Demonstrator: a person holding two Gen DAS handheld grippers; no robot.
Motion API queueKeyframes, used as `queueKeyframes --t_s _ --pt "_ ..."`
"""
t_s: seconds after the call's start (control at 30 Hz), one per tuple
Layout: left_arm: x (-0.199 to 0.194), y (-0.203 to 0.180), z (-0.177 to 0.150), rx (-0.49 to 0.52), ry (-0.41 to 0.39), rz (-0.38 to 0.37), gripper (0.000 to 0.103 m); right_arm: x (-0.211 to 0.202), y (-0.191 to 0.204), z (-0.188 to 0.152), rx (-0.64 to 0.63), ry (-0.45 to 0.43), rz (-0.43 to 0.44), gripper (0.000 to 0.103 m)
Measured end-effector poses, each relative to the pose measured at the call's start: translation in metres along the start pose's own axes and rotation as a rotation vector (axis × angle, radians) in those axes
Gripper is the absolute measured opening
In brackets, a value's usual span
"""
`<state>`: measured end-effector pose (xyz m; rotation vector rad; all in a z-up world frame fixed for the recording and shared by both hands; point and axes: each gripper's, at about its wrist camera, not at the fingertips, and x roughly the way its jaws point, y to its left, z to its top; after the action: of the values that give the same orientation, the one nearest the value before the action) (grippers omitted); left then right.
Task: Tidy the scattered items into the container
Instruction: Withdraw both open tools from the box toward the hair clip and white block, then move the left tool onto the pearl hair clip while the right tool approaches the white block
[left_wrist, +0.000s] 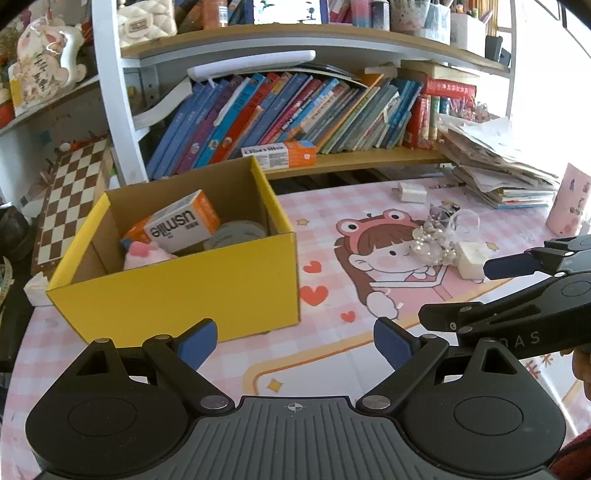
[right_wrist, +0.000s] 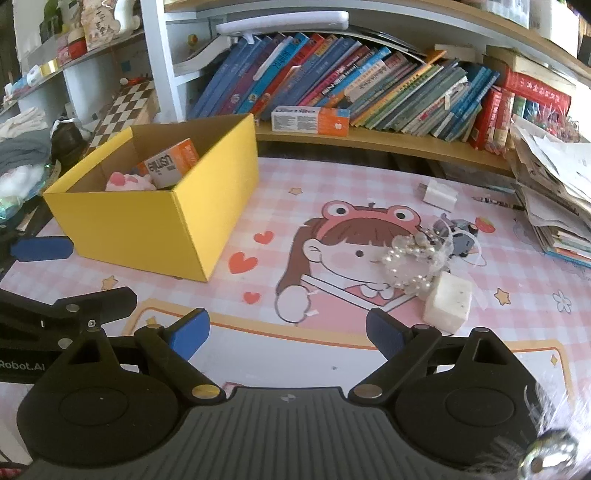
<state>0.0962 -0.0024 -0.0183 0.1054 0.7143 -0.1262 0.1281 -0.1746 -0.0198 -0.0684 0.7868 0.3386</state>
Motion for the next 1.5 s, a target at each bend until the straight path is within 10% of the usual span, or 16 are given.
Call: queueKeyframes --t_s 1.5 --pt "0.041 -0.100 0.050 0.095 -0.036 0.027 0.094 0.008 -0.131 -0.010 0.085 -0.022 -0.098 0.088"
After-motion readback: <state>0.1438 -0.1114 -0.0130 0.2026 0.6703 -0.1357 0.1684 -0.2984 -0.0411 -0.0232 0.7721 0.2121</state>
